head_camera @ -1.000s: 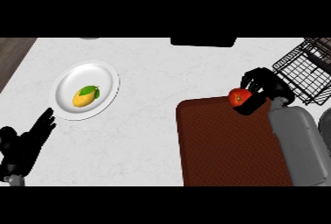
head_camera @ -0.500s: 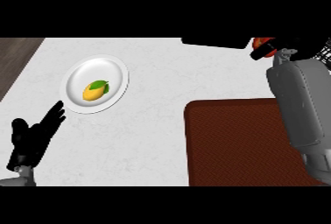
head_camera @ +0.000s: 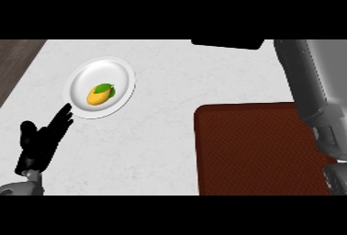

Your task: Pick the tomato from the tray and place it in the tiered basket

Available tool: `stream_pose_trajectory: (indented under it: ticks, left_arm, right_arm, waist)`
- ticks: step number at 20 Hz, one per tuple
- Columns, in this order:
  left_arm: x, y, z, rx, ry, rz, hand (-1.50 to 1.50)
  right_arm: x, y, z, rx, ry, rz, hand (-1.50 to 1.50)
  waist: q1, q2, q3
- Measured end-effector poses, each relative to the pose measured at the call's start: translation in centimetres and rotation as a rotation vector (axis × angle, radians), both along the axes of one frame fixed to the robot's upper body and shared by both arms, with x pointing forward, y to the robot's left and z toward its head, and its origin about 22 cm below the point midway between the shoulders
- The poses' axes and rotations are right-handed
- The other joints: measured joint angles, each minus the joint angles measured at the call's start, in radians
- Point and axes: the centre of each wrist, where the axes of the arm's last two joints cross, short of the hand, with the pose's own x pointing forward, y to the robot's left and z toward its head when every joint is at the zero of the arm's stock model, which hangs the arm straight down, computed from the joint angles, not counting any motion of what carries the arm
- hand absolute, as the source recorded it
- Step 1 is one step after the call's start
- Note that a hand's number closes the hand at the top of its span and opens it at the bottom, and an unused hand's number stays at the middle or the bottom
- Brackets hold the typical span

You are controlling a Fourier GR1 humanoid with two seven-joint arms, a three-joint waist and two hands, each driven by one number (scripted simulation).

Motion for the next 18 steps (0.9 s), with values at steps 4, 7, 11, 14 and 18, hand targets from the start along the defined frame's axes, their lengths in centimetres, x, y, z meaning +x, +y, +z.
stream_pose_trajectory:
  ticks: [4, 7, 11, 14, 18]
  left_arm:
    - [-0.1, 0.5, 0.2, 0.001, -0.005, 0.013, 0.00]
    - [-0.4, 0.6, 0.1, -0.002, -0.007, 0.013, 0.00]
    - [-0.5, 0.8, 0.0, -0.004, -0.007, 0.020, 0.00]
    - [-0.4, 0.9, -0.2, -0.007, -0.004, 0.026, 0.00]
    - [-0.8, 1.0, -0.5, -0.006, -0.004, 0.022, 0.00]
  right_arm:
    - [0.9, -1.8, 1.2, -0.024, -0.042, -0.047, 1.50]
    - [1.5, -4.0, 1.6, -0.037, -0.052, -0.079, 1.50]
    - [1.8, -7.0, 1.4, -0.057, -0.069, -0.112, 1.50]
    - [1.7, -8.8, 1.6, -0.009, -0.169, -0.097, 1.50]
    - [1.4, -11.5, 1.5, 0.051, -0.265, -0.099, 1.50]
  waist:
    - [-0.005, 0.001, 0.002]
    - [-0.010, 0.001, 0.003]
    - [-0.014, 0.003, 0.004]
    - [-0.019, 0.005, 0.006]
    - [-0.020, 0.005, 0.006]
